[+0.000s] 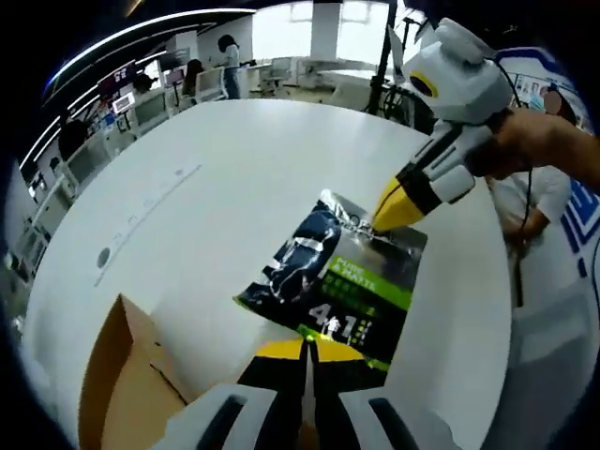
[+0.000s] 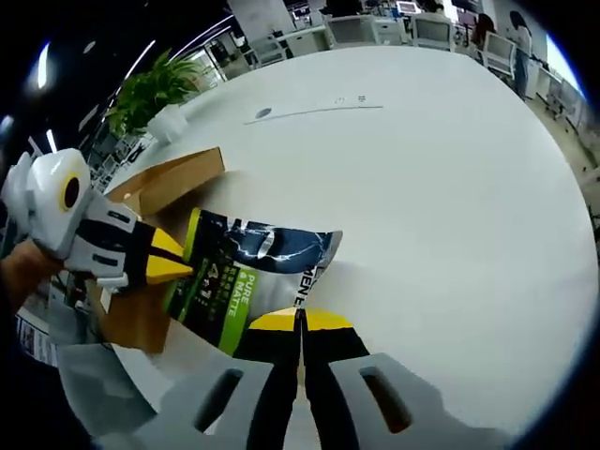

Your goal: Operate the shoe box by opening the lid, removing the specified soft item, and placing it in the target area until the item is outside and the box remains undamaged.

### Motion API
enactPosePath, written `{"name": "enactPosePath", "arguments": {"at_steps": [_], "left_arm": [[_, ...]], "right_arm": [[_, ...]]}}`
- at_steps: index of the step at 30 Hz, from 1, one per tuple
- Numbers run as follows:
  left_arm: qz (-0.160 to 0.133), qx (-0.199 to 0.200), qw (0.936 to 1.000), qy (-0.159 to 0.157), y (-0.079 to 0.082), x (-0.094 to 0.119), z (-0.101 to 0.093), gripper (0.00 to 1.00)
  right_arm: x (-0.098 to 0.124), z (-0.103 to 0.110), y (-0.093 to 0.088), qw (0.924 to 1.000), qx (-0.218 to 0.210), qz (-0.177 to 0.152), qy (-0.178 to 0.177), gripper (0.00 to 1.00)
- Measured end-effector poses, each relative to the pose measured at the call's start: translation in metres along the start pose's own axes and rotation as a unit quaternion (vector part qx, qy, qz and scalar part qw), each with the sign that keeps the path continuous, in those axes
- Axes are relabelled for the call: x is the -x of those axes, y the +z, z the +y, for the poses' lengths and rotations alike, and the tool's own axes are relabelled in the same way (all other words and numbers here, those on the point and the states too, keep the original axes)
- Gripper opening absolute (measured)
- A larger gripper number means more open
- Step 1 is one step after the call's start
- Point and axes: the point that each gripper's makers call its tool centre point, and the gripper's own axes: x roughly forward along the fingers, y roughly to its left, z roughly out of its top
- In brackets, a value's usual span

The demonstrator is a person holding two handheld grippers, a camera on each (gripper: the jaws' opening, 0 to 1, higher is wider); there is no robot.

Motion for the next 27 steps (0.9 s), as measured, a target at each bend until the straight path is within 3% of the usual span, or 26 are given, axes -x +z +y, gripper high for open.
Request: {"name": "enactPosePath", "arguments": {"at_steps": [2, 9, 16, 27], "left_arm": [[0.015, -0.032, 0.9994, 0.003, -0.003, -0.003, -0.001, 0.01], [0.034, -0.074, 0.9967, -0.001, -0.009, -0.014, -0.004, 0.01], [0.057, -0.14, 0.9885, 0.006, -0.014, -0.023, -0.003, 0.02], [0.073, -0.182, 0.9804, 0.018, -0.016, -0.022, -0.001, 0.02]], "right_arm": [[-0.003, -0.001, 0.0, 1.0, -0.002, 0.0, 0.002, 0.0], [-0.008, -0.002, 0.0, 1.0, 0.001, -0.007, -0.001, 0.0], [-0.019, -0.01, 0.002, 0.9999, 0.004, -0.015, -0.005, 0.0], [-0.031, -0.017, -0.001, 0.9996, 0.02, -0.016, -0.015, 0.0]]}}
